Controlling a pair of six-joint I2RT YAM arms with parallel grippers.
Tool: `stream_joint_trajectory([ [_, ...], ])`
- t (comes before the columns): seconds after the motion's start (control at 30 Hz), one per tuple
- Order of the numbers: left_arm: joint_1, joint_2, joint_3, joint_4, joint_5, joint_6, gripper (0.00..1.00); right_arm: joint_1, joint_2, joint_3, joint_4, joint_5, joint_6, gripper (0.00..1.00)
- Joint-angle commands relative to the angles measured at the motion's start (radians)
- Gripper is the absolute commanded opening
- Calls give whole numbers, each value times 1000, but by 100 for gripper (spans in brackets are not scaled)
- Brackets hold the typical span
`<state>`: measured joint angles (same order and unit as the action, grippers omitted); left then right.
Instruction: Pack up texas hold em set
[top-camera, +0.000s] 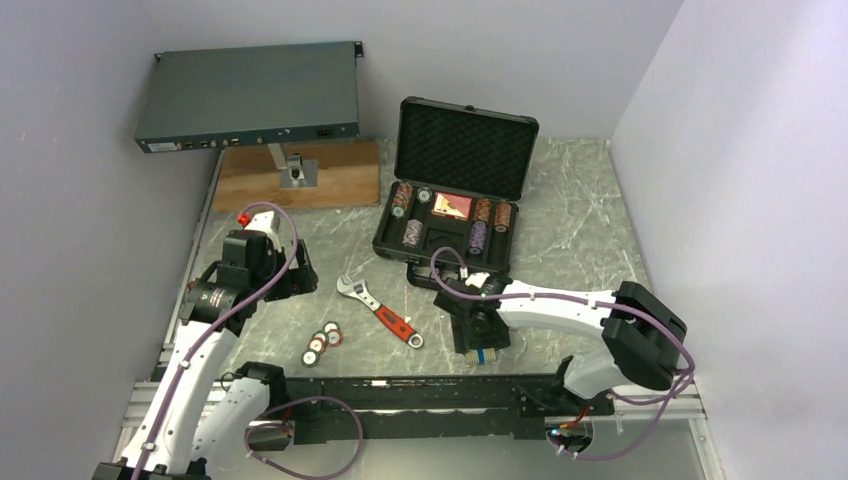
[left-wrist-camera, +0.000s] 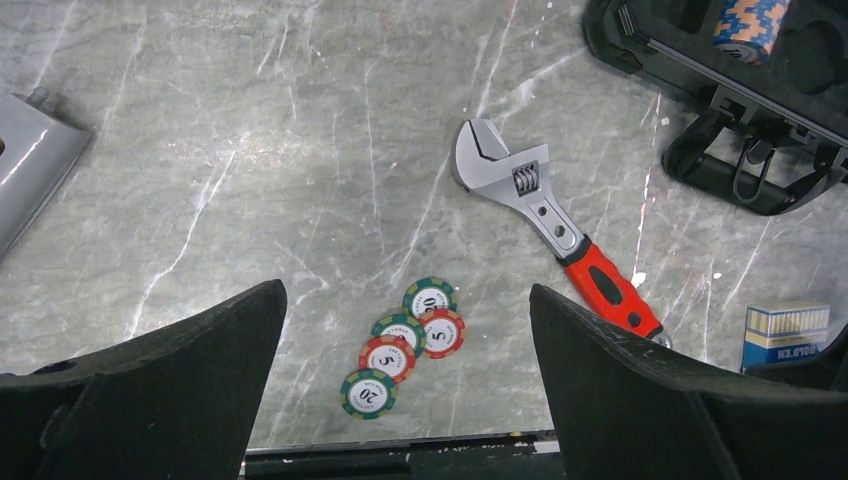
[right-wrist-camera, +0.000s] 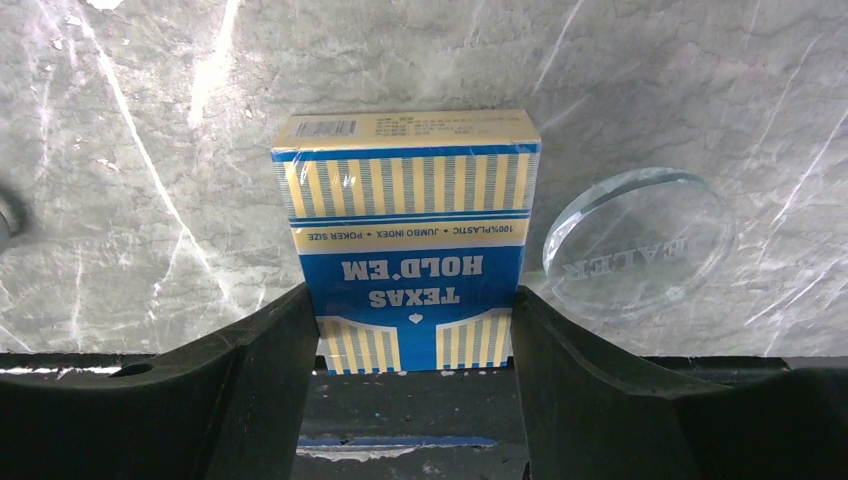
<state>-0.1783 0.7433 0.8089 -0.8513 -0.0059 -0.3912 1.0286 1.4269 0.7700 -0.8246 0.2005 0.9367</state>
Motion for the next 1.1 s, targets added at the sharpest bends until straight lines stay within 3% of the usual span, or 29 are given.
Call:
stream_joint_trajectory([
  [0.0,-4,-18,26,0,-18,-21,99,3,7,84,-51,39,-48,47],
  [0.3,-4,-21,25,0,-13,-21,99,2,-29,375,-180,181,-323,43],
  [0.6,-7,-18,27,0,-12,-20,99,-12,-6,519,-103,356,-698,39],
  [0.7,-10,-21,26,-2,-18,-22,99,-32,3,536,-26,370,-857,29],
  [0.8,-15,-23,25,-3,-22,-24,99,-67,17,545,43,392,-987,26],
  [0.9,-16,-24,27,-4,-23,-26,99,-121,31,551,99,317,-1066,21],
  [1.0,-18,-25,27,-4,-26,-27,99,-171,36,538,152,207,-1155,0],
  [1.07,-18,-26,27,-4,-28,-28,99,-204,44,531,186,166,-1198,0],
])
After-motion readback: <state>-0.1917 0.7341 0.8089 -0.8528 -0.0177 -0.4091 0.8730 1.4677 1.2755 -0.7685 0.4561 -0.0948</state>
